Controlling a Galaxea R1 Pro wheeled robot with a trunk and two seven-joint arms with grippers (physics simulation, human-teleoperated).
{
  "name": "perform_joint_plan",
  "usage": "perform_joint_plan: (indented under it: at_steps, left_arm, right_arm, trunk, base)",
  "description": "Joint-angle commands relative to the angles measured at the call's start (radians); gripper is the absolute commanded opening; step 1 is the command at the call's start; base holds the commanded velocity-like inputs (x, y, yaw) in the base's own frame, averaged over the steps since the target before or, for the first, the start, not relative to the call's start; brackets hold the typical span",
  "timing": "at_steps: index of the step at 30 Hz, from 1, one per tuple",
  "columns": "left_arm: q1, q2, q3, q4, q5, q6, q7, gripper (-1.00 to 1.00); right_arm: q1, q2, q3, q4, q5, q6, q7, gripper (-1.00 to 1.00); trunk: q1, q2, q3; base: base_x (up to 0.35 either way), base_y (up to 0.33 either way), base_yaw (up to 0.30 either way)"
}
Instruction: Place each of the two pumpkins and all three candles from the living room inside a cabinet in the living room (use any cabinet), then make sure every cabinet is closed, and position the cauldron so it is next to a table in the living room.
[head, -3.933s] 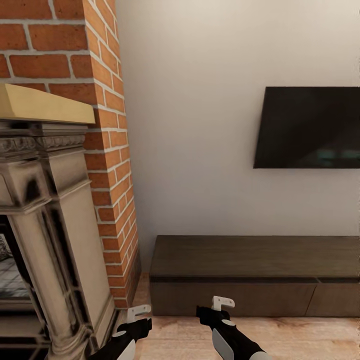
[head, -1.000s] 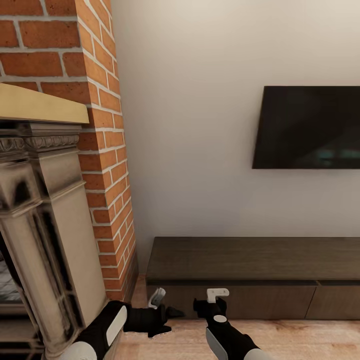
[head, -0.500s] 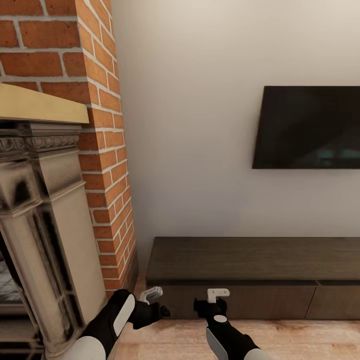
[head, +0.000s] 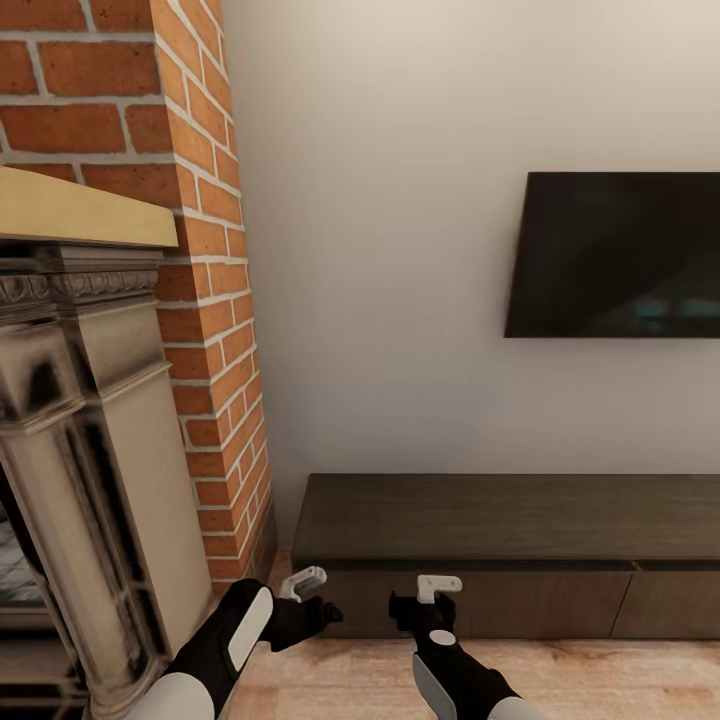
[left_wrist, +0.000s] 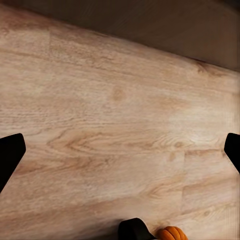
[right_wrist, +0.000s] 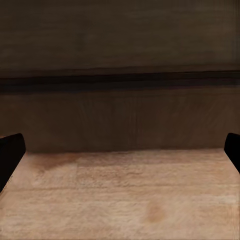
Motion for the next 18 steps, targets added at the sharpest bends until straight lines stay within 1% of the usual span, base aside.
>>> perform_joint_plan:
  at_steps: [1,2,3,4,5,6,9,10,11,12,13,15,18]
  left_arm:
    - [0.000,0.001,0.000,-0.002,-0.003,0.004,-0.004,1.00]
    - [0.000,0.001,0.000,-0.002,-0.002,0.004,-0.005,1.00]
    - [0.000,0.001,0.000,-0.003,-0.001,0.004,-0.005,1.00]
    - [0.000,0.001,0.000,-0.003,-0.001,0.004,-0.005,1.00]
    - [0.000,0.001,0.000,-0.003,-0.001,0.004,-0.005,1.00]
    - [0.000,0.001,0.000,-0.003,-0.001,0.004,-0.005,1.00]
    - [0.000,0.002,0.000,-0.003,-0.001,0.005,-0.006,1.00]
    - [0.000,0.002,0.001,-0.003,-0.001,0.005,-0.006,1.00]
    - [0.000,0.002,0.001,-0.003,-0.001,0.005,-0.006,1.00]
    - [0.000,0.002,0.001,-0.003,-0.001,0.005,-0.007,1.00]
    - [0.000,0.003,0.001,-0.003,-0.001,0.005,-0.007,1.00]
    - [0.000,0.003,0.001,-0.003,-0.001,0.005,-0.007,1.00]
    - [0.000,0.003,0.001,-0.003,-0.001,0.005,-0.007,1.00]
  right_arm:
    - [-0.001,0.000,-0.009,0.001,-0.016,-0.009,-0.004,1.00]
    - [-0.001,0.000,-0.035,0.001,-0.025,-0.012,-0.001,1.00]
    - [-0.001,0.000,-0.088,0.001,-0.045,-0.014,0.014,1.00]
    - [-0.001,0.000,-0.129,0.001,-0.060,-0.014,0.038,1.00]
    - [-0.001,-0.004,-0.171,0.001,-0.076,-0.014,0.078,1.00]
    - [-0.001,-0.015,-0.211,0.001,-0.092,-0.011,0.133,1.00]
    - [-0.001,-0.053,-0.337,0.002,-0.150,0.000,0.316,1.00]
    - [-0.001,-0.065,-0.378,0.002,-0.171,0.002,0.362,1.00]
    - [-0.001,-0.075,-0.414,0.002,-0.189,0.004,0.395,1.00]
    - [-0.001,-0.085,-0.445,0.002,-0.203,0.005,0.416,1.00]
    - [-0.001,-0.088,-0.458,0.002,-0.209,0.005,0.424,1.00]
    - [-0.001,-0.101,-0.499,0.002,-0.226,0.006,0.443,1.00]
    - [-0.001,-0.109,-0.540,0.002,-0.240,0.006,0.452,1.00]
  trunk:
    - [0.000,-0.001,-0.001]
    - [0.000,-0.001,-0.001]
    - [0.000,-0.001,-0.001]
    - [0.000,-0.001,-0.001]
    - [0.000,-0.001,-0.001]
    - [0.000,-0.001,-0.001]
    - [0.000,-0.001,-0.001]
    - [0.000,-0.001,-0.001]
    - [0.000,-0.001,-0.001]
    - [0.000,-0.001,-0.001]
    - [0.000,-0.001,-0.001]
    - [0.000,-0.001,-0.001]
    - [0.000,-0.001,-0.001]
  base:
    - [0.000,0.000,0.000]
    - [0.000,0.000,0.000]
    - [0.000,0.000,0.000]
    - [0.000,0.000,0.000]
    - [0.000,0.000,0.000]
    - [0.000,0.000,0.000]
    - [0.000,0.000,0.000]
    - [0.000,0.000,0.000]
    - [0.000,0.000,0.000]
    - [0.000,0.000,0.000]
    - [0.000,0.000,0.000]
    - [0.000,0.000,0.000]
    - [0.000,0.000,0.000]
